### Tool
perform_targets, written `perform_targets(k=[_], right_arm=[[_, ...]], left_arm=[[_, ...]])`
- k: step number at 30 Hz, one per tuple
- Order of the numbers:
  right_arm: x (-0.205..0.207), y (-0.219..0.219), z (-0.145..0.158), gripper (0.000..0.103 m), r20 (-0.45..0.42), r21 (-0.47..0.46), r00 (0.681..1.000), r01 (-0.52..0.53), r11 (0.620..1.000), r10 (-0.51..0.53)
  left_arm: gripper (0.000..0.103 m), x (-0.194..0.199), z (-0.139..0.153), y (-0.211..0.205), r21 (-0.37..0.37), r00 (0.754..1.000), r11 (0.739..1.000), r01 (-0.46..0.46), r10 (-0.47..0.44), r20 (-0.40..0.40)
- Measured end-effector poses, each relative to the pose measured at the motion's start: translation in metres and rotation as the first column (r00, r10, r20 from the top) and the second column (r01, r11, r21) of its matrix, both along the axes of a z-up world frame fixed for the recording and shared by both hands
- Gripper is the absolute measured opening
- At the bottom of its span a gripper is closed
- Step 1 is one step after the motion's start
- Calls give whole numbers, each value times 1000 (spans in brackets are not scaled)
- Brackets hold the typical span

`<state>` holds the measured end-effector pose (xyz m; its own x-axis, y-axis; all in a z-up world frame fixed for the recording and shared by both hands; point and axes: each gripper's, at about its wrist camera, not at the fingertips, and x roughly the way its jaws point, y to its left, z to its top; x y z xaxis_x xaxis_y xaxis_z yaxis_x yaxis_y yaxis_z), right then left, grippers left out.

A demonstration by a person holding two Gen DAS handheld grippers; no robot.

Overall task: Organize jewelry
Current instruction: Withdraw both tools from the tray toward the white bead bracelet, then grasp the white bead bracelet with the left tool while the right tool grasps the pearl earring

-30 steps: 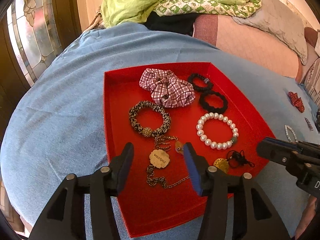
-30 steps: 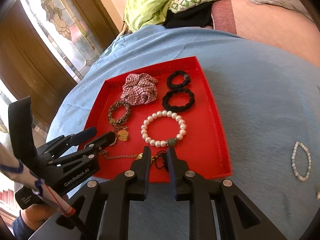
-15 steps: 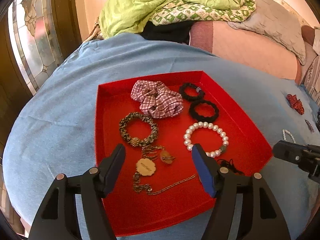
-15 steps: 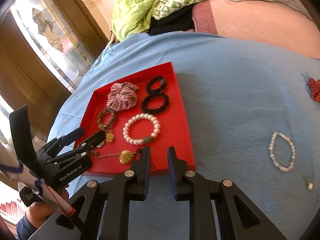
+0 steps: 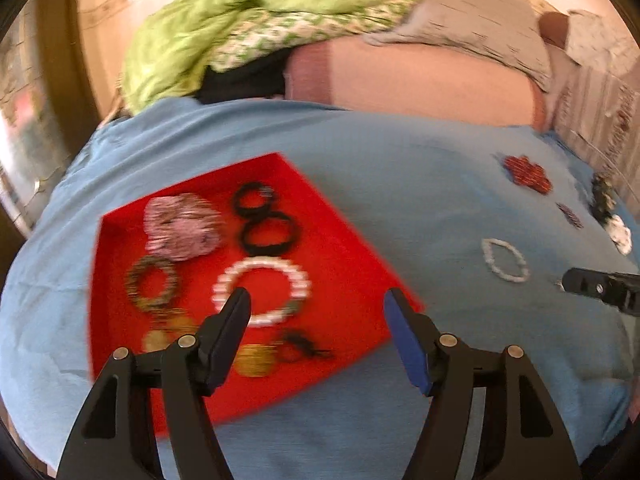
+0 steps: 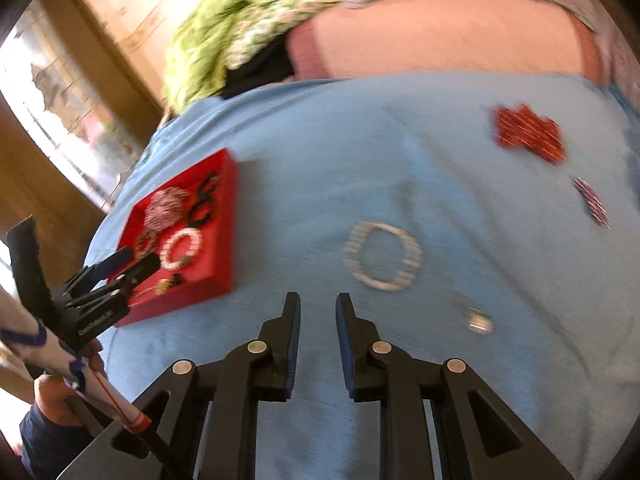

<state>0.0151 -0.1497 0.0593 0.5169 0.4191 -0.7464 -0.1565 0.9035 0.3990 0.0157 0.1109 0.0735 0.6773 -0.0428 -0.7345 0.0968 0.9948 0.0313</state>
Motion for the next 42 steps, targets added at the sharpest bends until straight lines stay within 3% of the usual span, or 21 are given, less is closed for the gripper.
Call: perform_targets(k=[8,10,12,15,18,20,24,28,33,37,42], right_arm=[[-11,-85,-21,20,-57,59,989,137,989,-133],[-13,-91,-23,20,-60,72,988,144,987,-140],[-12,-93,-20,20,-53,87,989,142,986,-138],[-12,-96,-16,20,-34,103,990,143,984,-140],[-11,-97,-13,20,-30,121,990,142,982,-140],[-12,-98,-14,20,-31,122,990,139,983,-136],[-11,-97,-18,20,-55,126,989,140,982,-134],[-12,-99,-20,20,-65,137,988,148,979,-140],[-11,-96,-22,20,-68,122,990,129,984,-122],[-9,-87,-25,20,-66,93,994,98,991,-92],[-7,-62,-28,20,-46,-4,999,19,1000,-20]], left_arm=[[71,27,-20,-60,-92,985,992,91,-103,-136],[71,42,-28,-70,-35,987,997,66,-70,-143],[71,54,-32,-77,-27,985,999,47,-51,-164],[71,58,-25,-89,76,994,997,-17,25,-108],[71,55,-16,-90,84,997,995,-61,65,-43],[71,51,-12,-97,75,999,997,-25,26,-21],[69,49,-21,-129,59,994,993,97,-95,-48],[35,60,-52,-151,75,979,987,145,-133,-154],[33,76,-65,-158,77,978,986,147,-133,-161],[5,79,-60,-157,45,974,981,189,-181,-140],[5,63,-44,-135,-38,971,977,209,-212,-113]])
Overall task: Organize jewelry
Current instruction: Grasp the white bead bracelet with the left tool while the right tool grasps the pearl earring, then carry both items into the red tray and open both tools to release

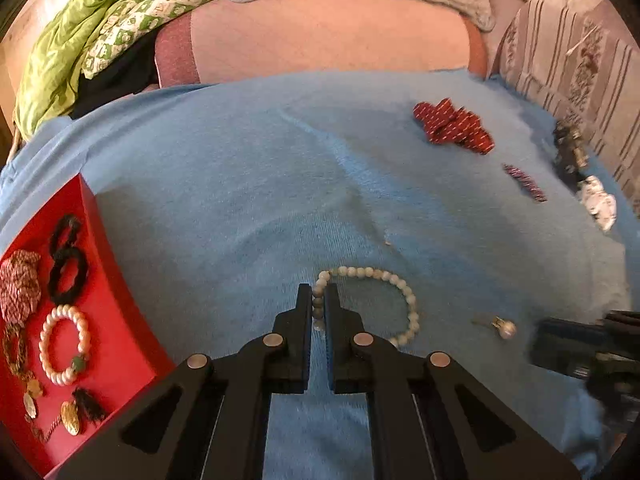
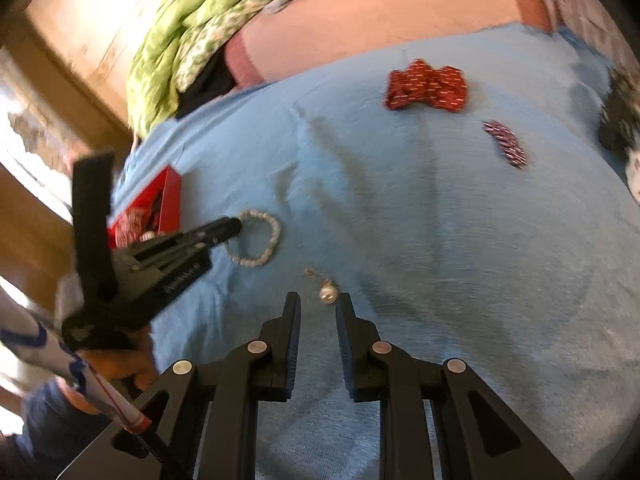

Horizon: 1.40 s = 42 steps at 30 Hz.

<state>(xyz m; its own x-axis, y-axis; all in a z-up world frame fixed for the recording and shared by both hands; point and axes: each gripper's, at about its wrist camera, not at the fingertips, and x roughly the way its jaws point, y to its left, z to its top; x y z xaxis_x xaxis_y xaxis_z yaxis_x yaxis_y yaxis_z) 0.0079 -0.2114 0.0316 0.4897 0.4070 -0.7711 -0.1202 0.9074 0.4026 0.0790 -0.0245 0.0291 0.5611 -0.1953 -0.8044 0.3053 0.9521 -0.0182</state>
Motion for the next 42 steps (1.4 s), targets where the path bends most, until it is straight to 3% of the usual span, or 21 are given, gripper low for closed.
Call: perform_targets(k=[8,11,14,22,30,42], right_arm=[[21,25,-14,20,0,-127,1000,-19,992,19],[19,36,-11,12,21,-224,999,-23,974,29],[14,34,0,12,48,-148,999,-7,989,15],[4,45,41,12,185,-68,983,1,998,12],[6,97,69,12,254,19,964,-79,997,71],[22,186,76,12,249,60,949,-212,975,191]], left_arm=[[5,-24,41,27,-81,998,997,14,-9,66],[5,-29,55,40,-110,996,994,8,1,89],[5,-32,68,55,-141,994,990,-8,23,111],[5,-39,93,91,-179,986,983,-45,72,147],[5,-46,115,147,-224,973,966,-129,166,157],[5,-55,99,220,-233,959,940,-248,273,81]])
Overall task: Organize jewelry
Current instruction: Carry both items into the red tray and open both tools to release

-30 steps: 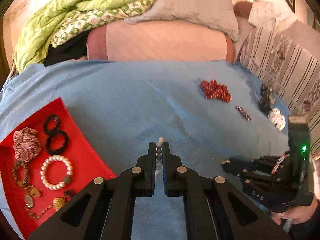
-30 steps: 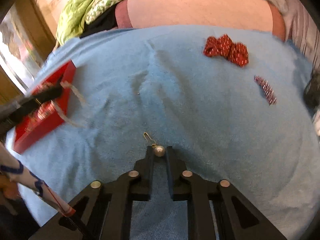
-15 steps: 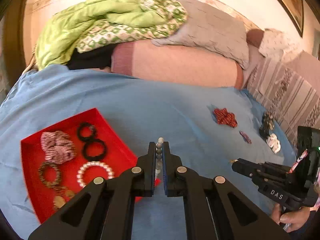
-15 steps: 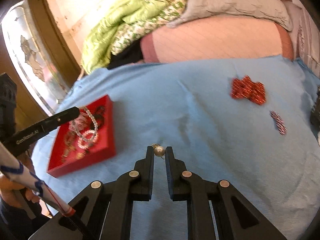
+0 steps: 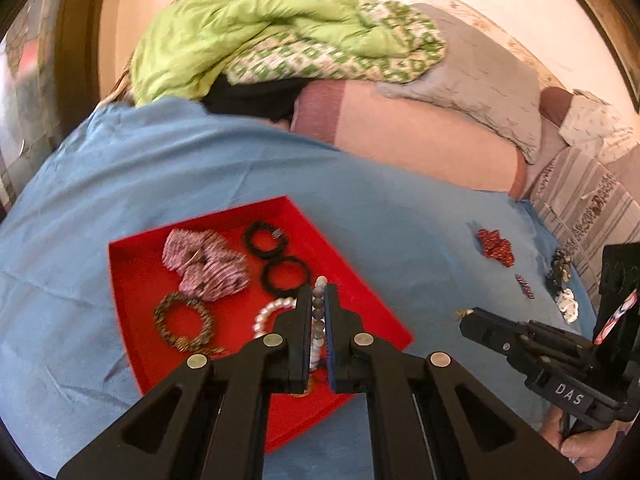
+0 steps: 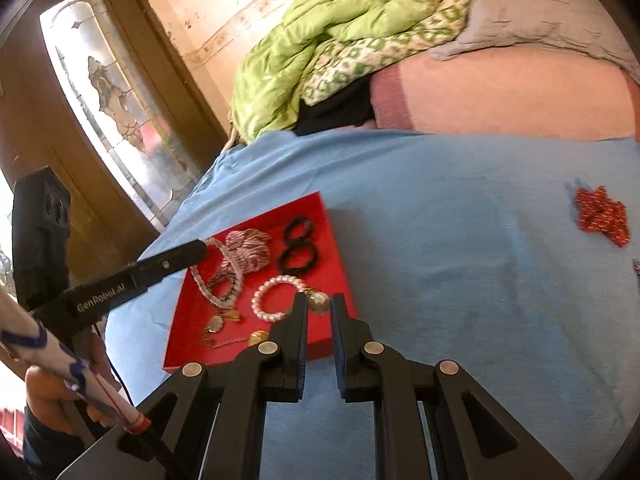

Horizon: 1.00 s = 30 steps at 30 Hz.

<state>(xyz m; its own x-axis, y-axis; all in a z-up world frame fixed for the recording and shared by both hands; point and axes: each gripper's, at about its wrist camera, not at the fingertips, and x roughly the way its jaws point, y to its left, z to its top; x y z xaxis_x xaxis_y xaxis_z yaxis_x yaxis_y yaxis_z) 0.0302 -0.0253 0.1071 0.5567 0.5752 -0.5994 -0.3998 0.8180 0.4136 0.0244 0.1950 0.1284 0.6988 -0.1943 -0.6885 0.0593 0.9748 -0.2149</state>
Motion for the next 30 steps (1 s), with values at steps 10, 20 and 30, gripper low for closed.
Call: perform_targets(k=[10,20,30], right_arm=[[30,65,-43,12,-66,-93,997,-53,994,47],[44,70,-65,12,-79,-116,995,-63,991,54],[48,74,-72,13,-90,-141,994,-69,988,56]], left_arm=[[5,12,-54,33,28,986,997,-72,75,-146],[6,20,-73,27,132,980,988,-74,97,-174],[6,26,-82,25,177,976,982,-61,96,-195]])
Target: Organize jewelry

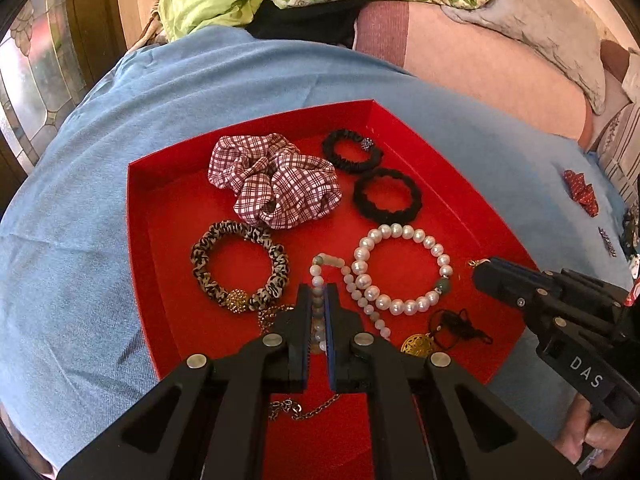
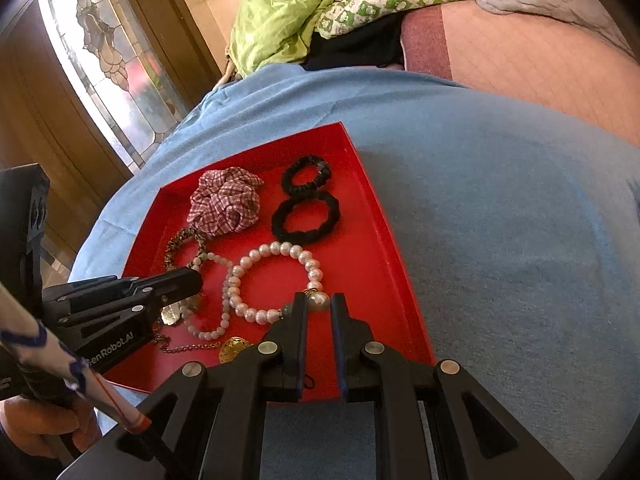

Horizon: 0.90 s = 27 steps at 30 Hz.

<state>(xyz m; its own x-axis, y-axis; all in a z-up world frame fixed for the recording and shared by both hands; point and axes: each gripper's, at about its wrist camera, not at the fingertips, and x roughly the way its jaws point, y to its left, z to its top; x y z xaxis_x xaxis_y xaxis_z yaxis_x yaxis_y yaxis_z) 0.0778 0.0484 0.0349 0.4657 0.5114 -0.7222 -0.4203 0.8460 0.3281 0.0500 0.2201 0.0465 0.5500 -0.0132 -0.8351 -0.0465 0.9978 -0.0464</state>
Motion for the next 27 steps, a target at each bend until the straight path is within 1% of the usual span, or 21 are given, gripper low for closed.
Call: perform_targets(k=[8,10,12,14,17,18,19,21,22,23,24,25,26,27], right_arm=[[-1,2,-2,13,-1,-15,1000,-5,1000,5],[-1,1,0,13,-1,-16,1000,-2,1000,2],[-2,-1,4,16,4,-12,1000,3,1000,-3],[-5,-5,10,21,19,-2,1000,4,1000,-4],[-13,-11,23,26,52,7,999,10,1000,-11],[-16,-14,27,30,64,10,998,14,1000,-15],[-21,-17,33,33,84,5,996,23,1000,-23],[-34,-23,46,50,136,-17,990,47,999,-44],[-42,-27,53,55,164,-28,985,60,998,-55],[-51,-30,60,64,190,-38,980,74,997,-66],[-57,-33,65,69,211,-47,975,85,995,-73],[-69,-37,72,72,246,-65,966,101,993,-82],[-80,-39,78,77,277,-84,957,114,990,-87],[-90,-41,82,81,303,-102,949,125,987,-88]], left_arm=[[6,0,-1,1,10,1000,1000,-6,6,0],[8,0,-1,1,6,1000,1000,-10,10,0],[19,-1,2,1,10,1000,1000,-18,18,11],[41,-4,8,0,7,999,1000,-29,29,41],[48,-11,21,-1,17,994,999,-51,49,101],[49,-14,26,-1,20,991,998,-61,58,119],[52,-19,32,-1,19,987,997,-74,70,142],[62,-31,44,0,5,977,995,-101,98,189],[70,-38,51,0,4,970,993,-118,115,216],[76,-49,59,0,8,958,990,-140,133,254],[80,-60,66,-2,17,946,988,-157,145,288],[87,-73,72,-4,29,934,985,-172,154,323],[90,-85,75,-5,37,925,983,-181,157,345],[90,-99,79,-6,43,917,982,-186,157,368]])
